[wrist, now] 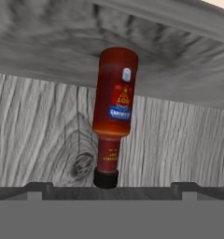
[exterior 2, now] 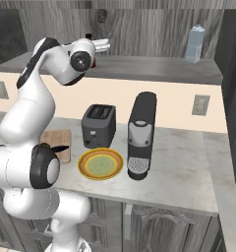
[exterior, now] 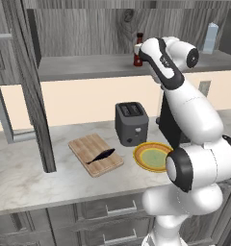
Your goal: Pick the fish from the plate and place it on the cutting board. Then pick the condiment bottle from the cabinet and place it next to the cutting board.
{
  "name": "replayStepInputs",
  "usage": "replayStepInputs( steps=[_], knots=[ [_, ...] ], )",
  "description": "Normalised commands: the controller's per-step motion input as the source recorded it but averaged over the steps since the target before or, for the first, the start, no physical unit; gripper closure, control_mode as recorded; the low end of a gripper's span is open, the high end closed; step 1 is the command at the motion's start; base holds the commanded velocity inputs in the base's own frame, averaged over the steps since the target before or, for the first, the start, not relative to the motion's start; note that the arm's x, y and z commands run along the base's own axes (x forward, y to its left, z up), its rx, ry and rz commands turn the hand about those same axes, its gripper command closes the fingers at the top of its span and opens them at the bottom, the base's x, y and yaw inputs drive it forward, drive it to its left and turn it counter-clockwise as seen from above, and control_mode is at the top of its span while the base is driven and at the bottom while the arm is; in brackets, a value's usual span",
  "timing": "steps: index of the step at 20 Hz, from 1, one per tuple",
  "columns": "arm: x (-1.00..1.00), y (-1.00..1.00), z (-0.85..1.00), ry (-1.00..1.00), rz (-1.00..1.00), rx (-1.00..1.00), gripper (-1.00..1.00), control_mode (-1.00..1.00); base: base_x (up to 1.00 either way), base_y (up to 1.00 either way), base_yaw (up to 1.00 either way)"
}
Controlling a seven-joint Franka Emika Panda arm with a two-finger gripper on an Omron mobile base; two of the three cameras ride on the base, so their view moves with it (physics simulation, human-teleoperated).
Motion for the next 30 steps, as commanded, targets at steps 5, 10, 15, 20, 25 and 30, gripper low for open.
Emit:
replayStepInputs(
  steps=[5,10,15,20,25,30],
  knots=[
    [0.10,-0.05,-0.09,0.00,-0.01,0.00,-1.00,-1.00,0.00,0.00,0.00],
    [0.17,0.00,-0.05,0.00,-0.01,0.00,-1.00,-1.00,0.00,0.00,0.00],
    [0.22,0.00,0.00,0.00,0.00,0.00,-1.00,-1.00,0.00,0.00,0.00],
    [0.20,0.00,0.00,0.00,0.00,0.00,-1.00,-1.00,0.00,0.00,0.00],
    [0.14,0.00,0.00,0.00,0.00,0.00,-1.00,-1.00,0.00,0.00,0.00],
    [0.13,0.00,0.00,0.00,0.00,0.00,-1.00,-1.00,0.00,0.00,0.00]
  ],
)
